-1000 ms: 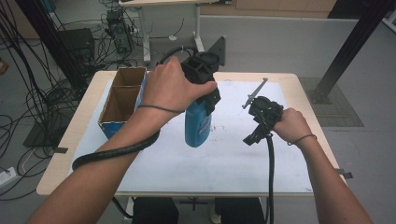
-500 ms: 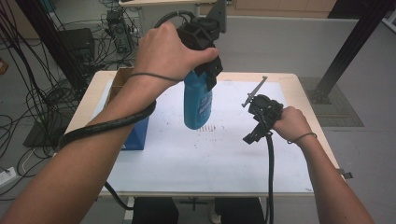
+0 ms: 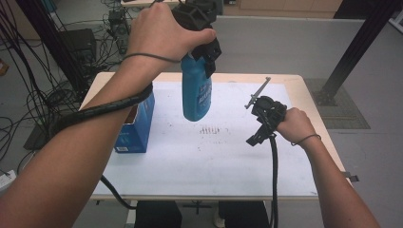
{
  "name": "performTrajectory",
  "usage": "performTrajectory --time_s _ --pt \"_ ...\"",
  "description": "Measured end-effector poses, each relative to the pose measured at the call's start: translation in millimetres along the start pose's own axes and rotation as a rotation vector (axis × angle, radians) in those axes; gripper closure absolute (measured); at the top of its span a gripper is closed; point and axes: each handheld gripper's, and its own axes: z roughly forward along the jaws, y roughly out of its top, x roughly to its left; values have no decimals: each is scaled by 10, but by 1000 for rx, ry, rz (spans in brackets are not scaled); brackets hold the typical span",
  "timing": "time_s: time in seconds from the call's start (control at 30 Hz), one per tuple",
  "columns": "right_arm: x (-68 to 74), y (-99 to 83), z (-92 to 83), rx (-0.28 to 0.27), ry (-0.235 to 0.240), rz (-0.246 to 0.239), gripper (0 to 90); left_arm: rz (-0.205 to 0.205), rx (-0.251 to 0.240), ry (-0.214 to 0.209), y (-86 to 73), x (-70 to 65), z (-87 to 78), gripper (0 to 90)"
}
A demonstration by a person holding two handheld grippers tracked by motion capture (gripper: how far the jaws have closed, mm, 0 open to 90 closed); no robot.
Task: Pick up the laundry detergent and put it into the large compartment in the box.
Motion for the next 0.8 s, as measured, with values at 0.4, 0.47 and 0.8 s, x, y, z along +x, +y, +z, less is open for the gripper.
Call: performTrajectory --time_s 0.4,0.47,0.8 --pt "1 -4 12 -8 1 -8 38 -104 -35 24 -94 365 -153 367" --pt "-1 -18 15 -12 3 -6 39 -137 -47 29 -137 467 -171 368" --pt "-31 -47 43 -15 8 0 39 -237 -66 55 -294 852 -340 368"
